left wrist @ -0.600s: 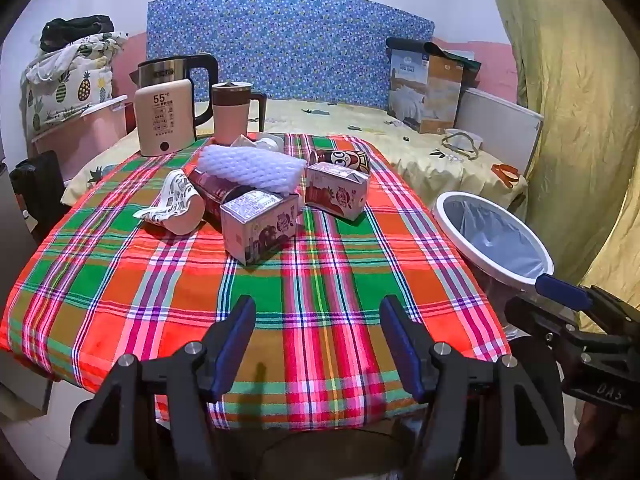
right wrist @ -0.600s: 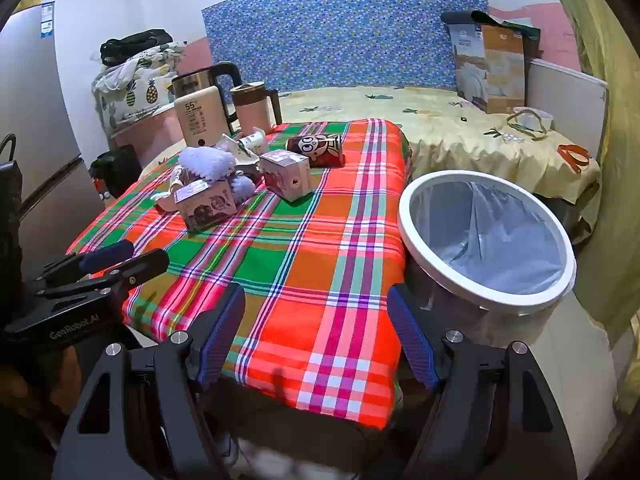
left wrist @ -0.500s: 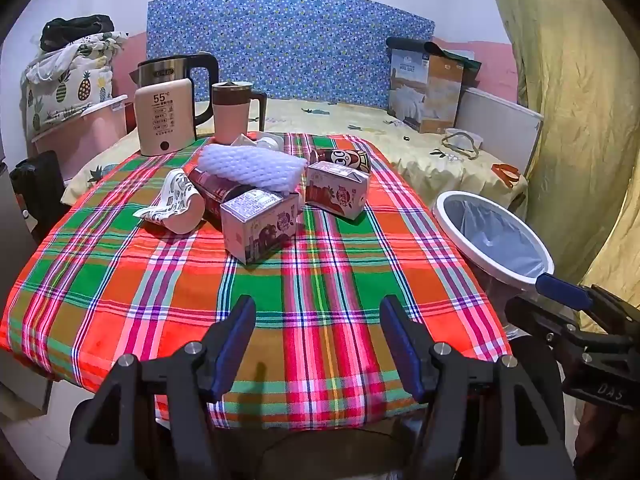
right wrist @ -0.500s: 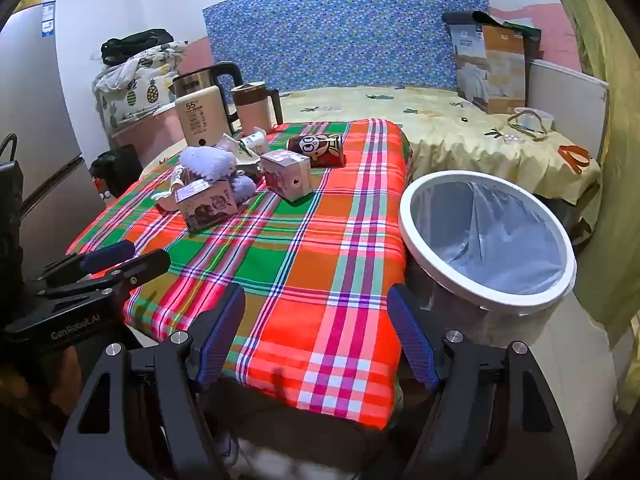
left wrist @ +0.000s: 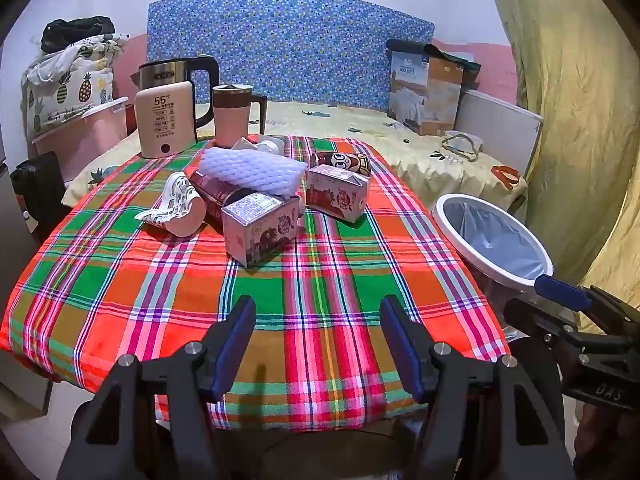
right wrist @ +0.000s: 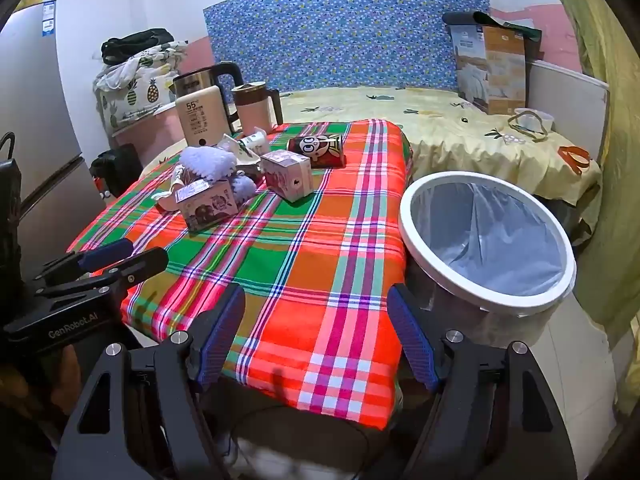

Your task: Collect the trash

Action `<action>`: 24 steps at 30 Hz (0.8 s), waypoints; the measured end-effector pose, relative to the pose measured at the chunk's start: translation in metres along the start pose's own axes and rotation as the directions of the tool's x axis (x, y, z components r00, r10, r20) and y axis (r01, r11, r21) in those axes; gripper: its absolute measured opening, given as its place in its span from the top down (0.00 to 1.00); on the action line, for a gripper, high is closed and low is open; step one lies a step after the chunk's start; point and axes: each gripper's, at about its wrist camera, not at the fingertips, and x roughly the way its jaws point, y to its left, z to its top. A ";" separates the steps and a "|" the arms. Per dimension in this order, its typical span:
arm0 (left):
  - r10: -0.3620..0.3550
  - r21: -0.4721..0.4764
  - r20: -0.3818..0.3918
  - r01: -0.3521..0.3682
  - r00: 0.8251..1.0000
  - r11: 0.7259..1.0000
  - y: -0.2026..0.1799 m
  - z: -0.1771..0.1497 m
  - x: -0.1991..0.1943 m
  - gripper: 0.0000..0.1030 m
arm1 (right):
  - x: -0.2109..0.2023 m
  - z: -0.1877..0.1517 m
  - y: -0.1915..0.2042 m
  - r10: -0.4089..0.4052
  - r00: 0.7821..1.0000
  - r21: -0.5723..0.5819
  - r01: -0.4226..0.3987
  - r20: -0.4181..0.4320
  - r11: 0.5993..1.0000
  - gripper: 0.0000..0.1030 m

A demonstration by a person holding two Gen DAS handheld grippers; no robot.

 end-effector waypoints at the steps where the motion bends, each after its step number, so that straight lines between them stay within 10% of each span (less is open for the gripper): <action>1: 0.000 0.000 0.000 0.000 1.000 1.000 0.000 0.000 0.000 0.36 | 0.000 0.000 0.000 0.000 1.000 0.000 0.000 0.000 1.000 0.28; 24: -0.004 -0.007 -0.001 0.004 1.000 1.000 0.003 0.001 0.000 0.36 | 0.001 0.002 -0.001 0.001 1.000 -0.001 -0.001 -0.002 1.000 0.28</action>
